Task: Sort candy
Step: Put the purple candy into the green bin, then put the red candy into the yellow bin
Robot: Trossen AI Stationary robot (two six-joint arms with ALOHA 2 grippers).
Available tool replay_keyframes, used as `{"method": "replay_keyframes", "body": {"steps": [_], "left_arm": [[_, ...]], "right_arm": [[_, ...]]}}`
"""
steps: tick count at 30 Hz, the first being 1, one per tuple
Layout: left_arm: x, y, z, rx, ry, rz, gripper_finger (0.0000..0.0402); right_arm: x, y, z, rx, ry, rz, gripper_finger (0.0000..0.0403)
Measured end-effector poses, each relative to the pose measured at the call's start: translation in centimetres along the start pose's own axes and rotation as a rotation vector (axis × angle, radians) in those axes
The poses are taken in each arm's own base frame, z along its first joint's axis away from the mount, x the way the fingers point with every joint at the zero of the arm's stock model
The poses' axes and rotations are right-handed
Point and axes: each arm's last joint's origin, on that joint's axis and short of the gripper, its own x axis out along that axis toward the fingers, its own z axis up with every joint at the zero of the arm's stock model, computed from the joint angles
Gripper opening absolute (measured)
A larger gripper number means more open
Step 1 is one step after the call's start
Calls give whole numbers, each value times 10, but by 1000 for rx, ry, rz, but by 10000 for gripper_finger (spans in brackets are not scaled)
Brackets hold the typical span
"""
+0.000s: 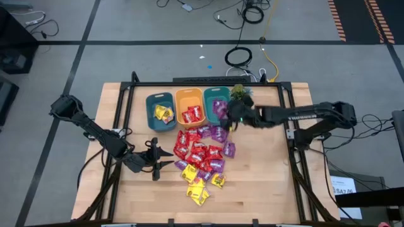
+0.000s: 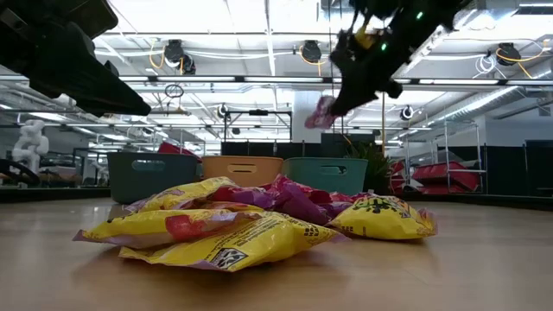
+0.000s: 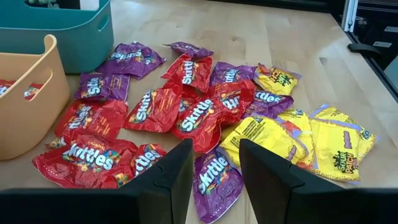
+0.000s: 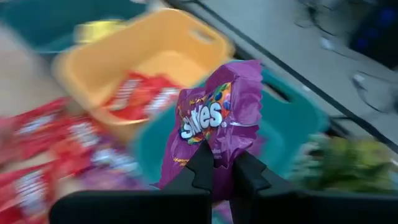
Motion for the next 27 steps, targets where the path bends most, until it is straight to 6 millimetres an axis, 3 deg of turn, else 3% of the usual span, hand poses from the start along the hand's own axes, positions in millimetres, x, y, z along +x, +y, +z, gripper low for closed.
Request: {"method": "replay_keyframes", "body": {"steps": [4,10,20,27], "left_arm": [[0,0,0,1,-1,0,140],[0,0,0,4,-2,-1,140],[0,0,0,-4,-2,-1,140],[0,0,0,-4,-2,-1,140]], "right_arm": [[21,-20,4,55,24,-44,14],[43,-28,8,121,-20,-65,53],[47,-29,9,131,-32,-70,150],[47,-29,9,131,-31,-67,191]]}}
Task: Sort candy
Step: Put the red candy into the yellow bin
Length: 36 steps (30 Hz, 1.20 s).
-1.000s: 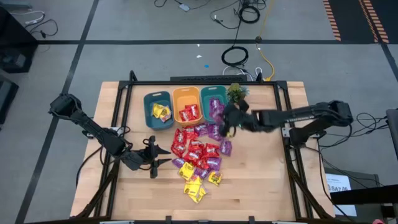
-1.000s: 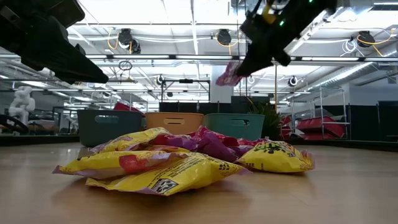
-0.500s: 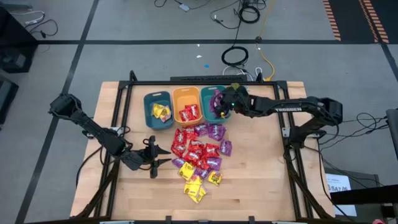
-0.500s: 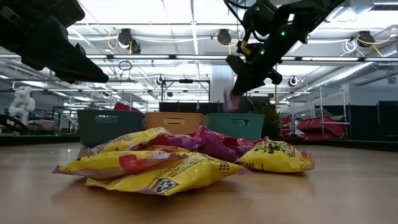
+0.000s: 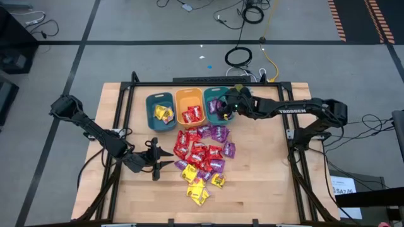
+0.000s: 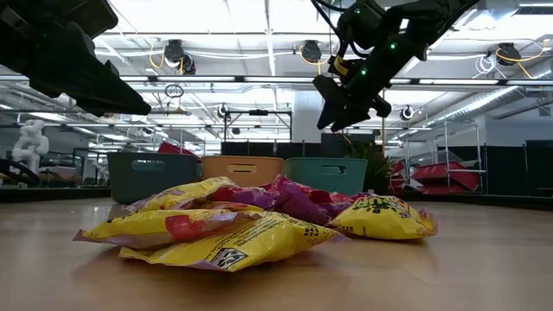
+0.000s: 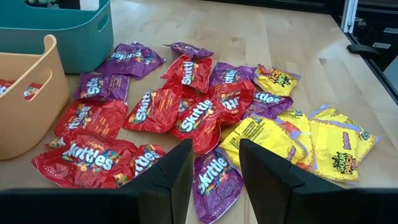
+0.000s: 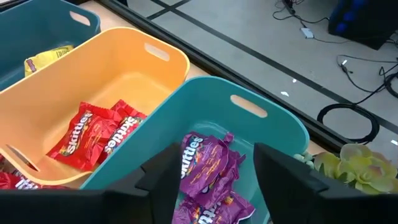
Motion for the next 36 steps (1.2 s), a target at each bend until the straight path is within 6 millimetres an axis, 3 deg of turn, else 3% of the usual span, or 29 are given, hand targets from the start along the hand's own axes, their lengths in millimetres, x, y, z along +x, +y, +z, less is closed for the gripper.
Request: {"method": "replay_keyframes", "body": {"steps": [7,15,26,31,36], "left_arm": [[0,0,0,0,0,0,140],[0,0,0,0,0,0,140],[0,0,1,-7,-7,-3,140],[0,-1,1,-12,-13,-6,140],[0,-1,2,-17,-20,-9,140]], "right_arm": [[0,3,-1,0,35,96,203],[-14,33,-12,-98,138,463,197],[-45,105,-71,-411,225,688,196],[-43,128,-101,-435,273,720,196],[-36,152,-122,-429,210,790,196]]}}
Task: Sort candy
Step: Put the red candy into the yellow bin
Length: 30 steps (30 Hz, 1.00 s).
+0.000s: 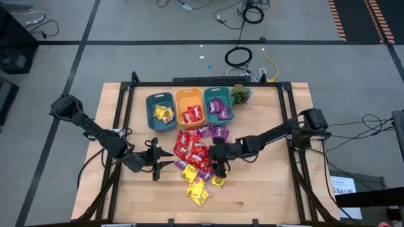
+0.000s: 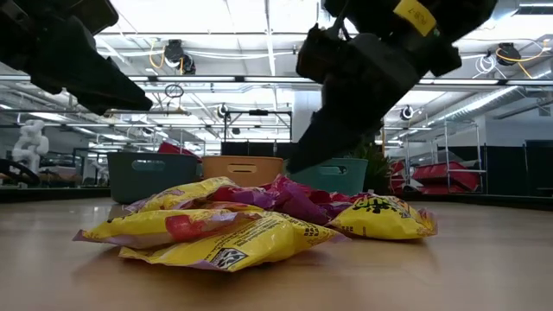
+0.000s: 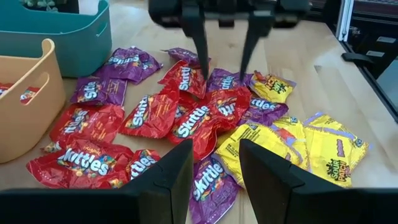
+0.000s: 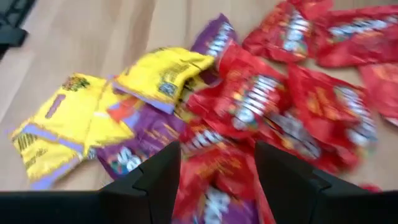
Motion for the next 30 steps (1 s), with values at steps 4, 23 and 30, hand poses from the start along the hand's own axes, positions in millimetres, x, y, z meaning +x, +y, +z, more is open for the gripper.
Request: {"method": "replay_keyframes", "body": {"steps": [4,23,30], "left_arm": [[0,0,1,-10,-5,-6,140],[0,-1,0,-29,6,-21,140],[0,-1,0,-28,6,-21,140]], "right_arm": [[15,1,-10,7,0,-52,196],[2,5,-5,43,5,-59,16],[-39,10,18,127,-47,-18,4]]}}
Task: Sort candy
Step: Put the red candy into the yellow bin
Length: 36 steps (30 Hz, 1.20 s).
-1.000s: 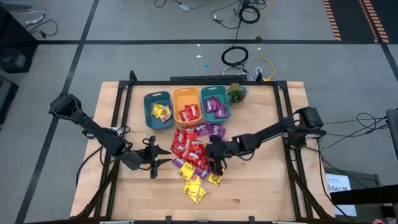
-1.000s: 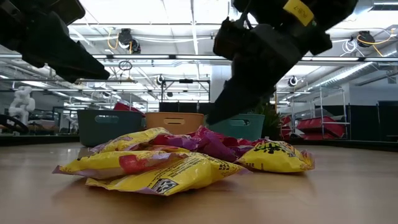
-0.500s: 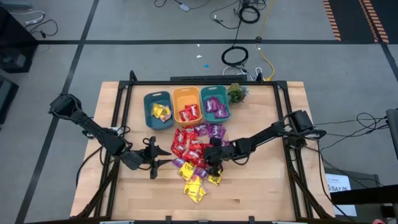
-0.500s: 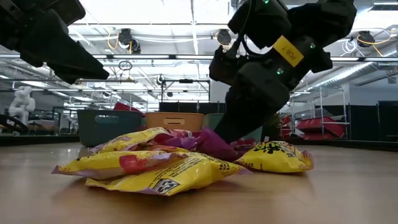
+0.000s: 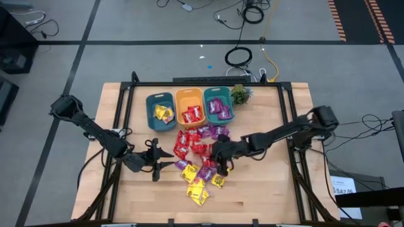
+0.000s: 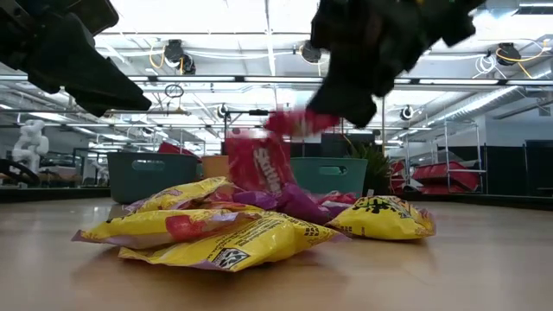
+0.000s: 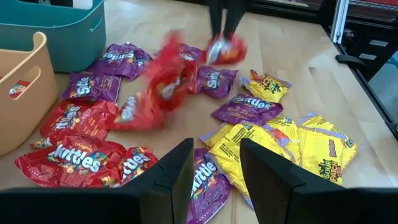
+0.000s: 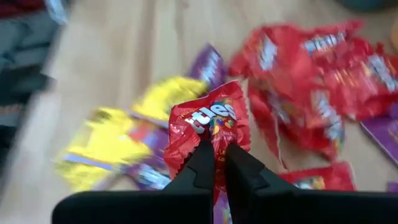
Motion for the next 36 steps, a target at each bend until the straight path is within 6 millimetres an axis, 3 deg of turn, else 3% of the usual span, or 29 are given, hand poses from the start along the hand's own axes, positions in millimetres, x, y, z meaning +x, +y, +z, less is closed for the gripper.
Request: {"method": "replay_keyframes", "body": {"steps": [8,16,20,30,36], "left_arm": [[0,0,0,-1,-1,-1,140],[0,0,0,-1,-1,0,140],[0,0,0,0,-1,0,140],[0,0,0,3,3,1,140],[0,0,-1,4,4,2,140]], "right_arm": [[-29,5,19,-23,-95,28,3],[-30,-10,27,-10,-143,-47,2],[-31,-33,47,15,-213,-103,2],[-6,-112,137,39,-244,-314,4],[7,-159,154,112,-244,-400,35]]}}
